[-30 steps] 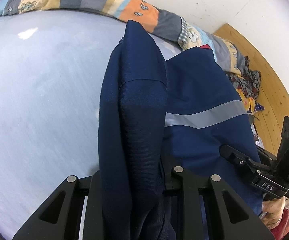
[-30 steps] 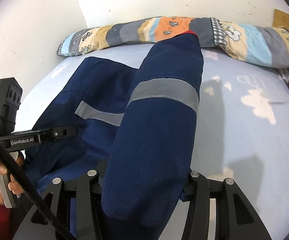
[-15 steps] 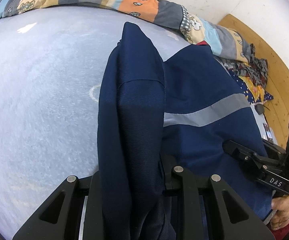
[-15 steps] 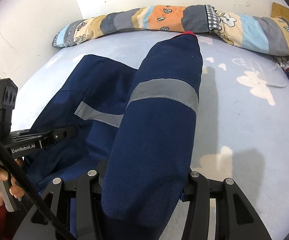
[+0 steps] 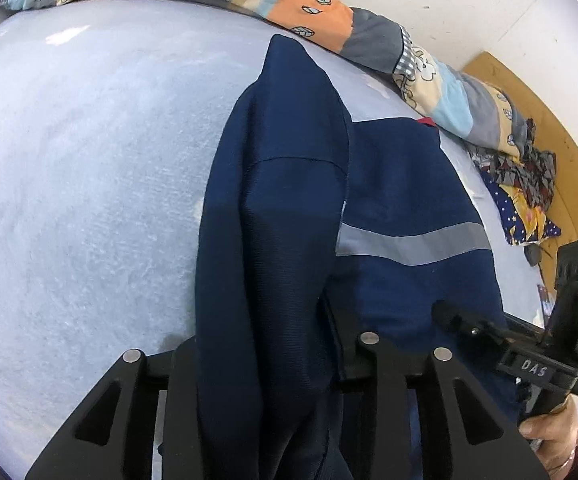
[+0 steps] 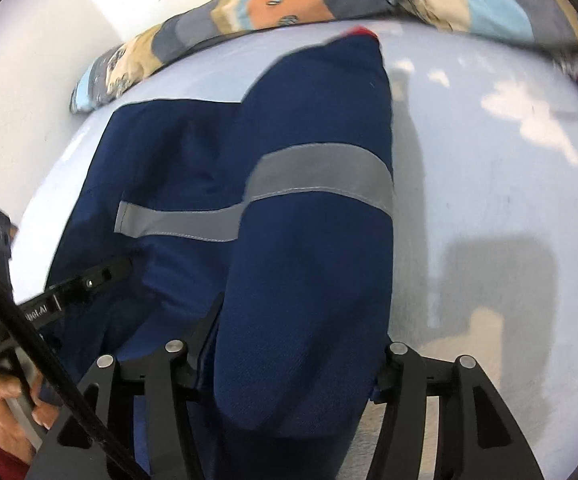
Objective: Fold large clothes
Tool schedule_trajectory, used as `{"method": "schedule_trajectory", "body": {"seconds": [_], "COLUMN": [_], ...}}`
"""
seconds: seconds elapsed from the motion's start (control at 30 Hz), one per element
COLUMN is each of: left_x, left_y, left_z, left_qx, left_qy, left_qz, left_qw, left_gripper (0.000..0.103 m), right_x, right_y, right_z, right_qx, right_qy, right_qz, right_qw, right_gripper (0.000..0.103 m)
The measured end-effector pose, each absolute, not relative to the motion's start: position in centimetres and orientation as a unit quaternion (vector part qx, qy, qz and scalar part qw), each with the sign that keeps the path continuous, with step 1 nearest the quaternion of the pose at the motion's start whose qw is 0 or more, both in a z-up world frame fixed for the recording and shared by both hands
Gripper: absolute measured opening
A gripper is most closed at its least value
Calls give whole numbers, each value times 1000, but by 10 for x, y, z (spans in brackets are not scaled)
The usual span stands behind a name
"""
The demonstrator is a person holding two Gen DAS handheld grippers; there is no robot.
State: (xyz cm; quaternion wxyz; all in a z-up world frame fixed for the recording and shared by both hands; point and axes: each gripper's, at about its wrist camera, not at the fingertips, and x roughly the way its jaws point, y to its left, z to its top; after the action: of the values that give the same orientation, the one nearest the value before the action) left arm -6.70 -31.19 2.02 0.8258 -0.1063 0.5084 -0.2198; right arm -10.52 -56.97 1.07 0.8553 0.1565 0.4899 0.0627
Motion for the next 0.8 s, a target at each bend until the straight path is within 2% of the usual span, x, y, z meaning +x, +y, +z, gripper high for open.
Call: {"method": "schedule_trajectory", "body": {"seconds": [0.23, 0.57, 0.8], "left_x": [-68, -71, -74], "left_y": [-308, -306, -300], "left_z": [21, 24, 28], "left_qx": [-108, -105, -104], "left_qy": [510, 510, 507], "left_qz": [-215, -213, -209], "left_qw": [826, 827, 830], "left_gripper": [41, 43, 49], "right_x": [-106, -115, -118], "right_y": [-568, -573, -574], "right_z": [12, 15, 17], "right_qx": [151, 148, 148], "right_qy": [494, 498, 500], "right_qz": [57, 49, 44], "right_qw": [854, 853, 852], "right_gripper": [63, 67, 69]}}
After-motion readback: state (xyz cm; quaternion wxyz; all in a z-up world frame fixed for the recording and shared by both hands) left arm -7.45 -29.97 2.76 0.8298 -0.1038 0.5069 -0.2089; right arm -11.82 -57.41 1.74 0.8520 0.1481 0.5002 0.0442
